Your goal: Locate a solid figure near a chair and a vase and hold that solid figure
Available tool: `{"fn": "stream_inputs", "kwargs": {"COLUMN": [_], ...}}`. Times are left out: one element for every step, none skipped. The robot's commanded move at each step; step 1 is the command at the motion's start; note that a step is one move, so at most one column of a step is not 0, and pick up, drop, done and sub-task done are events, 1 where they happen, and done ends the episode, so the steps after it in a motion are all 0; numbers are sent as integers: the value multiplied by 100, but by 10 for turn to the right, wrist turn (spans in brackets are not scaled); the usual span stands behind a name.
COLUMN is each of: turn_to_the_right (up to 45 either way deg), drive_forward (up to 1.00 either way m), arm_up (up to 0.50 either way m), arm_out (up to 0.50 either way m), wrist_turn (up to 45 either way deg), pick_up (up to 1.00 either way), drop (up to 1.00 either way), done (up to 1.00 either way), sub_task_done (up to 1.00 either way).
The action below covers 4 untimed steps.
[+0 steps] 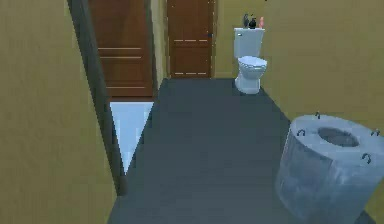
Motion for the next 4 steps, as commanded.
{"fn": "stream_inputs", "kwargs": {"turn_to_the_right": [30,0,60,0], "drive_forward": [0,100,0,65], "arm_up": [0,0,0,0], "arm_out": [0,0,0,0], "wrist_turn": [0,0,0,0], "pick_up": [0,0,0,0], "drop": [0,0,0,0], "done": [0,0,0,0], "sub_task_done": [0,0,0,0]}}
